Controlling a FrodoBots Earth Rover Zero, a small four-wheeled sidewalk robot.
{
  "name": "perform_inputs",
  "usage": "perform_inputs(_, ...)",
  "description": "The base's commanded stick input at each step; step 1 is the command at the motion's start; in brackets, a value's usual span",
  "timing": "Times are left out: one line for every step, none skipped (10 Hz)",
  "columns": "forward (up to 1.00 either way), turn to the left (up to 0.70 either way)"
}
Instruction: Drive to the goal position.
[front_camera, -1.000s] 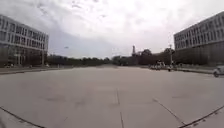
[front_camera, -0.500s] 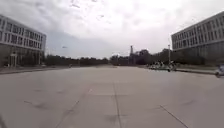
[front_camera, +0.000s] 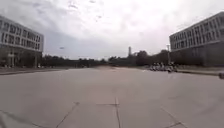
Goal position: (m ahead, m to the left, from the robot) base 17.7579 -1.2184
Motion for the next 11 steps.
perform_inputs(0.70,0.00)
perform_inputs(0.70,0.00)
perform_inputs(0.70,0.00)
perform_inputs(0.70,0.00)
perform_inputs(0.70,0.00)
perform_inputs(0.70,0.00)
perform_inputs(0.70,0.00)
perform_inputs(0.70,0.00)
perform_inputs(0.70,0.00)
perform_inputs(0.70,0.00)
perform_inputs(0.70,0.00)
